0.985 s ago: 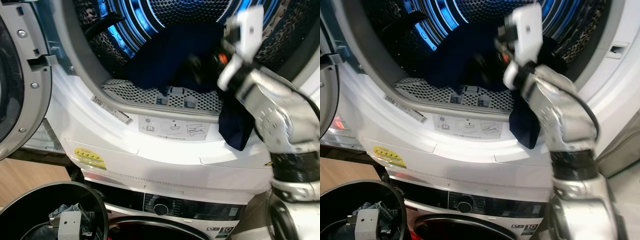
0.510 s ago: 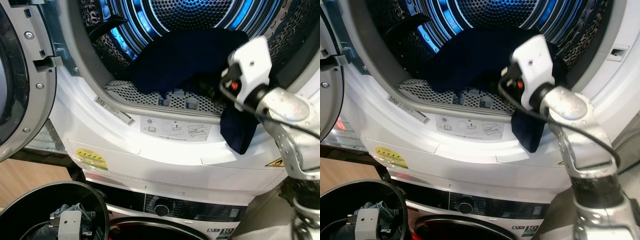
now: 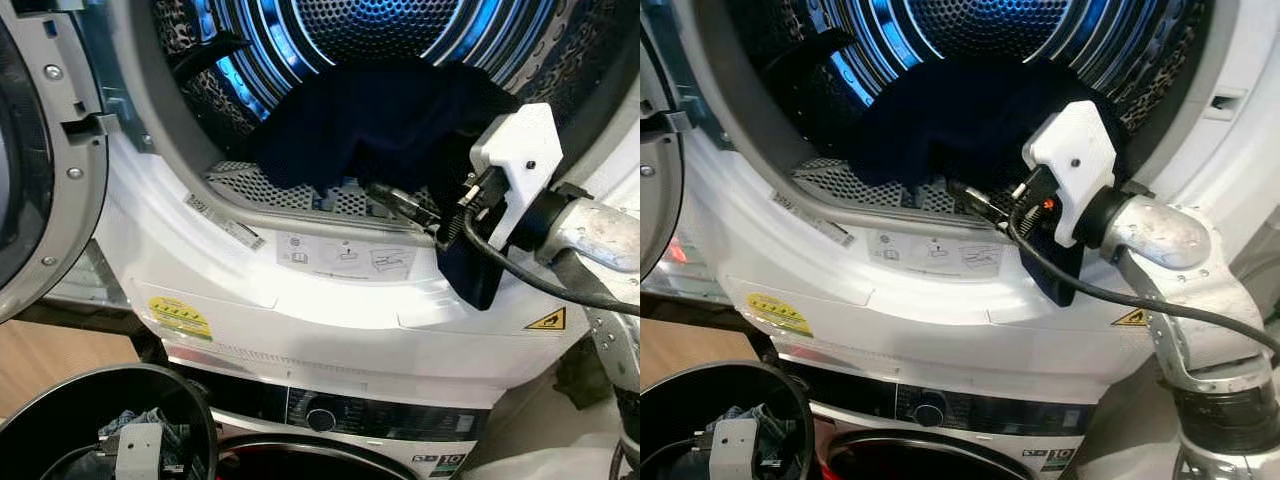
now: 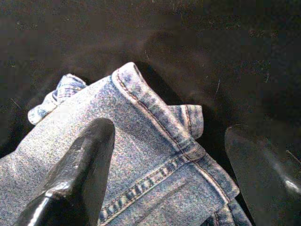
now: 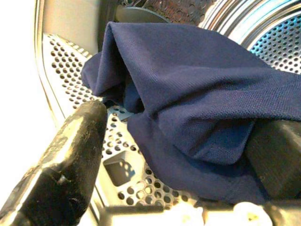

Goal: Clothes washing

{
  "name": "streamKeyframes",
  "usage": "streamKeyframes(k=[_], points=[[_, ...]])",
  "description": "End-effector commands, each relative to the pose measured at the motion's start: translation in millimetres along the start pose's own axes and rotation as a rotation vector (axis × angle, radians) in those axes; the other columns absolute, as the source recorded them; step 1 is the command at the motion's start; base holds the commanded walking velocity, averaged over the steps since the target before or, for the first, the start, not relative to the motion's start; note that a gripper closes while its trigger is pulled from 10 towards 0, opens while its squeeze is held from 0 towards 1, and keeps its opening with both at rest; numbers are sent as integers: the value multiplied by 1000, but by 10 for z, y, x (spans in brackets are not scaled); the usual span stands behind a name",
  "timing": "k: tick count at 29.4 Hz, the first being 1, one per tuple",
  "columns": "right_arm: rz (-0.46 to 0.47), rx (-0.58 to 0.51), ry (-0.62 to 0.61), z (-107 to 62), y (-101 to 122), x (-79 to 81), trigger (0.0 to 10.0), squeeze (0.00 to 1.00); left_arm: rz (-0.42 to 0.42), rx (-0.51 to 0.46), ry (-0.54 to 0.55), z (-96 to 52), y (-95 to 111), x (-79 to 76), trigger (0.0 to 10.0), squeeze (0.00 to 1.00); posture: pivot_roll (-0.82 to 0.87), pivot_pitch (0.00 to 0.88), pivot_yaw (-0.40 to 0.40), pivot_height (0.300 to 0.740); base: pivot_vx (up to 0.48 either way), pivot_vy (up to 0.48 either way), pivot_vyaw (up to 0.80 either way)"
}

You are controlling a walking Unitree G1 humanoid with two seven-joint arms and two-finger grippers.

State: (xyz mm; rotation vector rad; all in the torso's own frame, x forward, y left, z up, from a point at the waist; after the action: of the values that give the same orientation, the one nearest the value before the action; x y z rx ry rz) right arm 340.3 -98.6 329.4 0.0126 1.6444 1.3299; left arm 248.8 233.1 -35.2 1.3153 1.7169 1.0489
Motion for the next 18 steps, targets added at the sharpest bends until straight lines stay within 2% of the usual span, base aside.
streamKeyframes(k=[1,10,11,14,18], points=[[-30,-19,-9,-57,70,-51,10000,0,6,37,8,-39,-137,-9,10000,0,83,0,-57,740,0,0,0],[-79,-17,57,-249,56,-34,10000,0,-2,31,9,-17,-130,-40,10000,0,84,0,-69,740,0,0,0],[-113,-45,49,-290,84,-42,10000,0,-8,31,13,-17,-134,-43,10000,0,87,0,-73,740,0,0,0],[-51,-101,55,-364,142,-48,10000,0,-12,28,15,-10,-125,-53,10000,0,89,0,-78,740,0,0,0],[-39,-87,117,-397,51,62,10000,0,-21,22,18,19,-109,-78,10000,0,87,0,-82,740,0,0,0]])
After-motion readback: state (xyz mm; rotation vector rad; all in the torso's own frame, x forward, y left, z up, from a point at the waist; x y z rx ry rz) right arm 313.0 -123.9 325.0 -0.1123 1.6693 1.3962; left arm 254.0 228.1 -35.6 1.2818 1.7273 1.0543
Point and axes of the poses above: a point about 5 cm out from each wrist's last joint towards the gripper, its own z axis pointing out of the wrist towards the gripper, its own y axis along the axis of the wrist's last joint, x = y × z, the point moved 6 cm from there along z, pointing out of the wrist towards the gripper, and after that the axes turned 9 degrees about -z, right-handed, at the moved point
